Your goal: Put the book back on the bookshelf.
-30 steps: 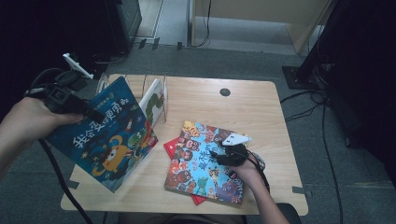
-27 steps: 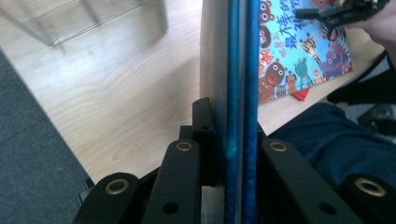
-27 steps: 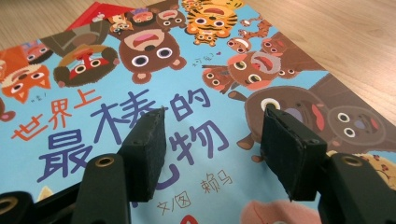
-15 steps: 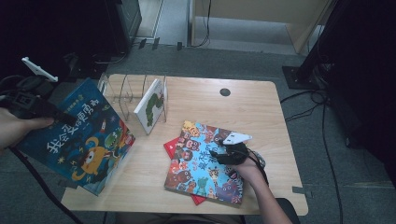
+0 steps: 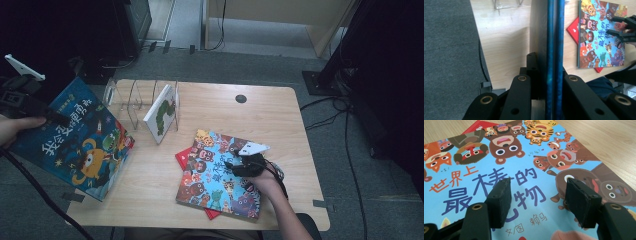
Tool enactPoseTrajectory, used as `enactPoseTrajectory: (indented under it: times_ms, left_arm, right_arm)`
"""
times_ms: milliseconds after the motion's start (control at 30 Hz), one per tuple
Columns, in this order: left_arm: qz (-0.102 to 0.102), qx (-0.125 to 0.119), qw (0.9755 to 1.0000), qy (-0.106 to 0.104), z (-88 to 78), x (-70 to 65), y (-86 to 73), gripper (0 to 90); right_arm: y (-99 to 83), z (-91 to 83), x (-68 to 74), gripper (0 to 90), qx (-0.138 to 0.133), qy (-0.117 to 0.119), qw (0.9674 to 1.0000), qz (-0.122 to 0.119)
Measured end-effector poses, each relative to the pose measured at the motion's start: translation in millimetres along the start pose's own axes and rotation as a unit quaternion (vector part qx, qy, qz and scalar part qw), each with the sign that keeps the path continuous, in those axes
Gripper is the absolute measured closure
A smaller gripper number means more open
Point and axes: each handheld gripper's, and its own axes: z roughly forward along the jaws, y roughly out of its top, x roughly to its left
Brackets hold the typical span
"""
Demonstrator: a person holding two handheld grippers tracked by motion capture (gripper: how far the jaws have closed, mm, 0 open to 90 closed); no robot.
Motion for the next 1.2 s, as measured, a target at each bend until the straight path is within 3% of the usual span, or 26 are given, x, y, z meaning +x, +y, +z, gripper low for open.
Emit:
enactPoseTrajectory:
  times_ms: [267, 433, 633, 833, 1200]
  left_arm:
    - [-0.014, -0.01, 0.9996, 0.021, -0.6, 4.8, 24.1, 83.5]
    - [-0.027, -0.02, 0.9994, 0.012, 1.8, 10.5, 33.9, 83.7]
    - [-0.032, -0.007, 0.9994, 0.011, 6.3, 10.5, 47.8, 83.7]
    - [-0.035, -0.011, 0.9988, 0.032, -0.7, 11.2, 53.1, 83.6]
    - [-0.051, -0.025, 0.9982, 0.019, 3.7, 15.6, 78.3, 83.5]
  right_arm:
    - [-0.8, -0.3, 0.5, 37.4, -0.002, -0.005, 1.0, 0.002]
    - [-2.4, -1.9, 3.2, 35.4, -0.002, -0.011, 0.9999, 0.009]
    - [-2.9, -2.8, 4.8, 34.9, -0.001, -0.015, 0.9998, 0.01]
    - [-5.8, -4.5, 7.4, 34.3, -0.007, -0.017, 0.9998, 0.012]
    - [-6.6, -5.5, 9.6, 34.3, -0.007, -0.021, 0.9997, 0.015]
